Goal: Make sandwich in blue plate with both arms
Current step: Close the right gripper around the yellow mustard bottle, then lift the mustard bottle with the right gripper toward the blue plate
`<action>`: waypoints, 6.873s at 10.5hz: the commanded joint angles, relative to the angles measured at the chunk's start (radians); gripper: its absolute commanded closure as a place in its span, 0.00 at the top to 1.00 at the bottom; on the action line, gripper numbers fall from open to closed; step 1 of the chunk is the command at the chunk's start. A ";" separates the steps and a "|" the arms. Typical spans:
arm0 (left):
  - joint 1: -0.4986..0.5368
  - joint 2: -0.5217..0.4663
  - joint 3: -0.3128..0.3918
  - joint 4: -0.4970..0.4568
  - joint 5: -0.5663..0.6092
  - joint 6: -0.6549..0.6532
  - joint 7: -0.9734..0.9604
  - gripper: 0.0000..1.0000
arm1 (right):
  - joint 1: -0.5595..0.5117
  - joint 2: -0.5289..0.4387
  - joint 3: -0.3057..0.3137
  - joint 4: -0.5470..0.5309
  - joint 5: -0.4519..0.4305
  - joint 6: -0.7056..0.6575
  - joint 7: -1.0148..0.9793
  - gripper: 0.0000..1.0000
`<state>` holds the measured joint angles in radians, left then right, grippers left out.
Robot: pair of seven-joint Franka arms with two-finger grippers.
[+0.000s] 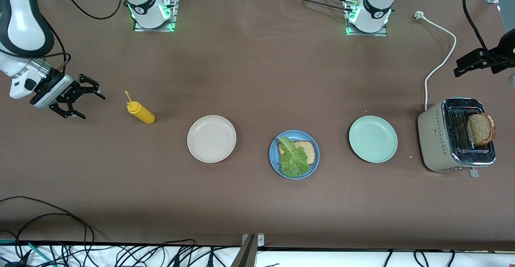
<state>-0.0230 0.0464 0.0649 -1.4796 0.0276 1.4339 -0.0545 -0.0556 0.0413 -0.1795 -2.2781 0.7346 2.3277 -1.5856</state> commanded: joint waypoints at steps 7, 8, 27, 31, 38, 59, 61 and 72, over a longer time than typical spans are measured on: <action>0.017 0.004 0.000 0.018 0.002 -0.020 0.012 1.00 | -0.030 0.127 -0.064 0.022 0.196 -0.263 -0.448 1.00; 0.015 0.004 0.000 0.018 0.002 -0.020 0.012 1.00 | -0.032 0.152 -0.078 0.023 0.210 -0.293 -0.494 1.00; 0.018 0.006 0.000 0.018 0.002 -0.020 0.012 1.00 | -0.049 0.615 -0.147 0.304 0.400 -0.714 -0.925 1.00; 0.018 0.006 0.001 0.016 0.002 -0.020 0.012 1.00 | -0.047 0.631 -0.121 0.304 0.433 -0.712 -0.947 1.00; 0.018 0.006 0.001 0.016 0.002 -0.020 0.012 1.00 | -0.046 0.657 -0.068 0.305 0.506 -0.712 -0.965 1.00; 0.006 0.003 -0.010 0.021 -0.009 -0.035 0.001 1.00 | -0.010 0.526 0.148 0.715 0.226 -0.543 -0.245 0.09; 0.003 0.003 -0.013 0.021 -0.009 -0.035 0.001 1.00 | -0.010 0.493 0.254 0.738 0.123 -0.426 -0.051 0.09; 0.005 0.003 -0.010 0.022 -0.008 -0.033 0.001 1.00 | 0.190 0.497 0.588 0.789 -0.777 0.017 1.038 0.10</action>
<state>-0.0158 0.0470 0.0526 -1.4796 0.0276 1.4204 -0.0545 0.0649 0.5004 0.4031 -1.4950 0.1051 2.2594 -0.7409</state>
